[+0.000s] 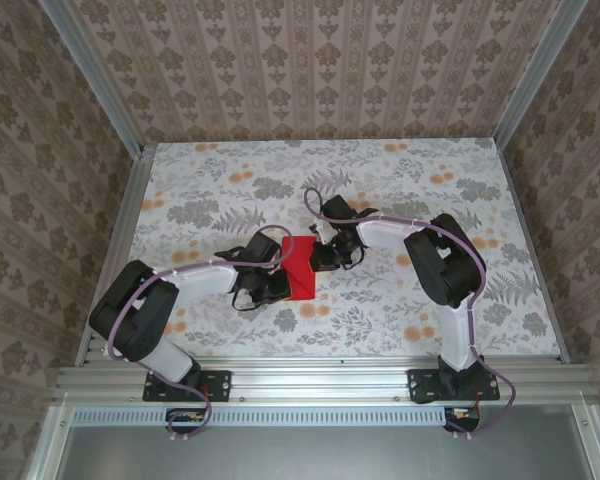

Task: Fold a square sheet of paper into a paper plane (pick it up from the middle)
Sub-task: Fold the triangle a second time at the center of the table.

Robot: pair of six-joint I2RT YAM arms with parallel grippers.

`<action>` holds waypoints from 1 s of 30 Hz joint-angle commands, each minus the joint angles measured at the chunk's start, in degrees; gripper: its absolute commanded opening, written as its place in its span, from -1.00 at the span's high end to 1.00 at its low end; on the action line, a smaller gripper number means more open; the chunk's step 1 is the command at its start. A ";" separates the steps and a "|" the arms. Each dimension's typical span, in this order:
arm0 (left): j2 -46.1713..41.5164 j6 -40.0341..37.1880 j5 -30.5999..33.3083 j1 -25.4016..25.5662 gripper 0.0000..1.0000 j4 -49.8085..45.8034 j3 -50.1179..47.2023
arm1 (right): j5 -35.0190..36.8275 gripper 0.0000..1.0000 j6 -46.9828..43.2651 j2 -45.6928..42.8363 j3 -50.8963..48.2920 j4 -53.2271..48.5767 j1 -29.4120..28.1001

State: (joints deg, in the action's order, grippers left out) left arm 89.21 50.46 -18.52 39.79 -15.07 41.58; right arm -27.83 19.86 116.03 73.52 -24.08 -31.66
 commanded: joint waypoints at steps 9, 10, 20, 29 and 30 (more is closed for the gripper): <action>-3.71 4.86 -4.88 0.68 0.62 14.11 -0.34 | 3.22 0.88 -0.72 3.20 -0.17 -3.01 0.11; -3.44 6.52 -5.41 1.02 0.65 16.98 -1.70 | 3.23 0.88 -0.60 3.30 -0.37 -2.91 0.12; 1.87 12.89 -5.08 5.38 0.78 30.11 -4.74 | 3.01 0.88 -0.07 4.10 -0.70 -2.51 -0.05; 4.49 12.53 -3.89 6.34 0.81 28.34 -4.35 | 2.87 0.88 0.16 4.21 -0.67 -2.48 -0.07; 4.78 12.46 -3.80 6.40 0.81 27.97 -4.23 | 2.81 0.88 0.13 4.21 -0.74 -2.53 -0.07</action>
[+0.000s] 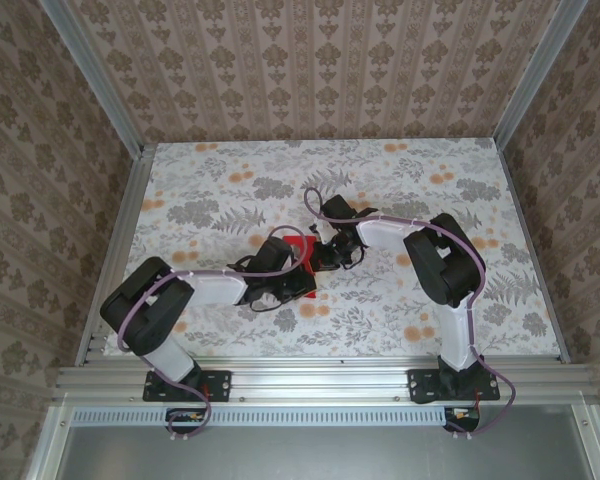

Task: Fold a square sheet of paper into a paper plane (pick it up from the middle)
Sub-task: Fold the triangle a second time at the center of the table.

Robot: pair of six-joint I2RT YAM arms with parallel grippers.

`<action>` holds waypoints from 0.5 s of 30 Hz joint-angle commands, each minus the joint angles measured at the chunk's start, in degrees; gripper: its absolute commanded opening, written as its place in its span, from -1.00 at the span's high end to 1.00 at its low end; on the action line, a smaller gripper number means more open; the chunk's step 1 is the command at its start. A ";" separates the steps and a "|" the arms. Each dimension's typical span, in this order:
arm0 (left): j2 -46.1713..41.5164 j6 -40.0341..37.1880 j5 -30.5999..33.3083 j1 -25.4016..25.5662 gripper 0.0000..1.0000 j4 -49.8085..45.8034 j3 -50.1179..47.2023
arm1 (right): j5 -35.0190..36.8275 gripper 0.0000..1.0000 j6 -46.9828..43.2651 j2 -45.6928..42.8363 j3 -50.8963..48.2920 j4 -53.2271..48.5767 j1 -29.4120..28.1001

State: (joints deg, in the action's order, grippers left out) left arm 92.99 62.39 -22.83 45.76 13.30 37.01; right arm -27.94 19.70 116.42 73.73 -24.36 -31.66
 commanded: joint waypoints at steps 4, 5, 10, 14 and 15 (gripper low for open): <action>1.95 0.56 0.45 0.74 0.81 0.22 0.01 | 2.92 0.88 0.34 3.81 -1.11 -2.27 -0.07; 2.16 0.53 0.42 0.73 0.81 0.43 -0.01 | 2.98 0.88 0.34 3.81 -1.14 -2.27 -0.08; 3.07 0.26 0.33 0.73 0.81 0.93 0.16 | 3.04 0.88 0.34 3.90 -1.16 -2.49 -0.16; 3.59 0.08 0.49 0.74 0.80 0.77 0.20 | 3.14 0.88 0.40 3.90 -1.23 -2.49 -0.16; 3.61 0.01 0.55 0.74 0.80 0.76 0.26 | 3.16 0.88 0.38 3.92 -1.22 -2.46 -0.16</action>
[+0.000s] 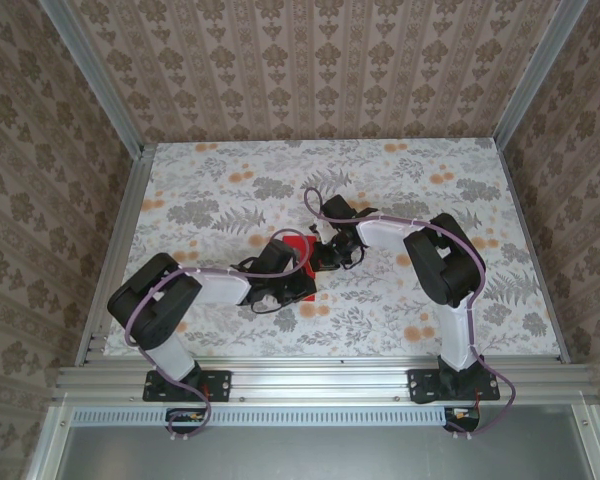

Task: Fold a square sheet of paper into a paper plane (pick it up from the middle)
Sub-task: Fold the triangle a second time at the center of the table.

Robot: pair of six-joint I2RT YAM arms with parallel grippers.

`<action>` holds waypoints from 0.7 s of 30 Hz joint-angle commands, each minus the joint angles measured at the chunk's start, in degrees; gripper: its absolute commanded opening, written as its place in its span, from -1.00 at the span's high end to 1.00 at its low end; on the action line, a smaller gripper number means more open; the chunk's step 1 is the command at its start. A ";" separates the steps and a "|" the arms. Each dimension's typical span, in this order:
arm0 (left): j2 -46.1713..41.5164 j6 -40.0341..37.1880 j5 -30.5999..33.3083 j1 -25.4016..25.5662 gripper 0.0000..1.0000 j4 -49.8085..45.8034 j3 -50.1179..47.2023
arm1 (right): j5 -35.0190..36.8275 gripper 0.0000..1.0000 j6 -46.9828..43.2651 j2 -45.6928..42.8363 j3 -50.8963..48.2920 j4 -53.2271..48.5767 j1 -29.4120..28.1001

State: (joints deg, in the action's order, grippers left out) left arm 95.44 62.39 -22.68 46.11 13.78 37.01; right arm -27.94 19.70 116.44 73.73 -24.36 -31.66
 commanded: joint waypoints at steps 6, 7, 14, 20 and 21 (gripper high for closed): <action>1.95 0.10 1.30 0.47 0.80 -1.42 0.72 | 3.11 0.88 0.49 4.10 -1.22 -2.54 -0.33; 1.94 0.18 1.57 0.55 0.81 -2.07 0.85 | 3.16 0.88 0.47 4.08 -1.22 -2.54 -0.33; 2.03 0.09 3.05 0.91 0.84 -5.57 1.14 | 1.66 0.82 1.73 2.84 -0.36 -2.82 -0.33; 2.25 0.89 3.52 0.90 0.93 -7.10 0.35 | 1.69 0.57 3.47 -2.16 3.15 -3.98 -0.33; 2.21 1.03 3.52 0.91 0.94 -7.02 0.11 | 2.60 0.50 3.92 -3.43 3.34 -3.86 -0.28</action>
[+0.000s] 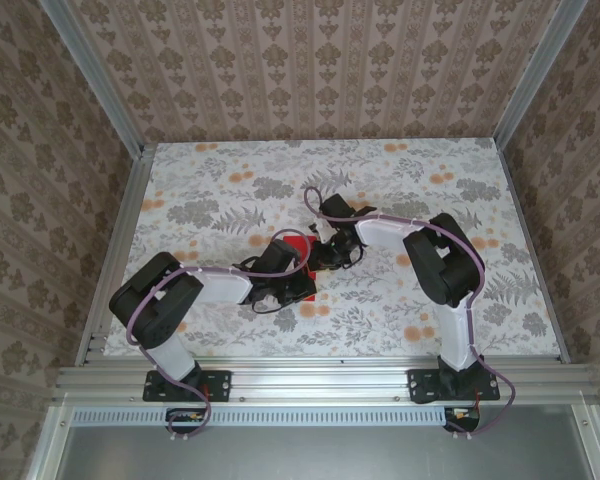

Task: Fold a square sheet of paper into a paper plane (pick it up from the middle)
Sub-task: Fold the triangle a second time at the center of the table.

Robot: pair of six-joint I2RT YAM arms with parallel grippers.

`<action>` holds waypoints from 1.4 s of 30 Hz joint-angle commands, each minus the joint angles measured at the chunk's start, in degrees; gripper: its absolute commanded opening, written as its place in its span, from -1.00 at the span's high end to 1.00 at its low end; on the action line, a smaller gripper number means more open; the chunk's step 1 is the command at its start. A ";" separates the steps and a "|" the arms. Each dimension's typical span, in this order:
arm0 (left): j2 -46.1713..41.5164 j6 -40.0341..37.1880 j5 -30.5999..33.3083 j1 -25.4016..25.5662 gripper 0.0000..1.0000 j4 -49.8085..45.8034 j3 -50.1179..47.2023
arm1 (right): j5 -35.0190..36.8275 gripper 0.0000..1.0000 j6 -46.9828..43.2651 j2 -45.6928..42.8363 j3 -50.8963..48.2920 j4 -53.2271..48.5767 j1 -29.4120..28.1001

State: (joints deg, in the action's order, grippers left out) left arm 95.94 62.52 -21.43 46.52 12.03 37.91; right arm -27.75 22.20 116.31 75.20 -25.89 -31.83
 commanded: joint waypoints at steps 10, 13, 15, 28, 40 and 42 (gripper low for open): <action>1.72 2.45 0.43 -0.46 1.00 -0.50 -5.14 | 8.83 0.56 5.47 -13.13 -5.02 1.10 -0.90; 1.37 3.32 0.42 -0.83 1.00 0.79 -6.47 | 6.42 0.69 5.97 -11.83 -6.04 1.55 -2.03; 1.27 4.08 0.42 -1.02 1.00 1.61 -6.96 | 4.84 0.73 6.27 -10.59 -6.60 2.61 -2.65; 1.09 5.57 0.51 -1.09 1.00 2.31 -7.14 | 3.30 0.79 5.76 -1.55 -2.93 2.79 -3.15; -7.21 3.87 -0.19 -3.91 0.74 1.04 -4.78 | 7.18 0.84 4.57 1.40 -3.79 0.04 -3.19; -8.62 3.02 -0.19 -5.21 0.72 0.63 -4.38 | 7.31 0.84 4.35 1.64 -3.83 -0.19 -3.16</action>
State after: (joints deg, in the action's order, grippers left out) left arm 90.24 67.22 -22.39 42.78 15.31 32.99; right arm -24.56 27.31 114.87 72.18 -23.51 -35.03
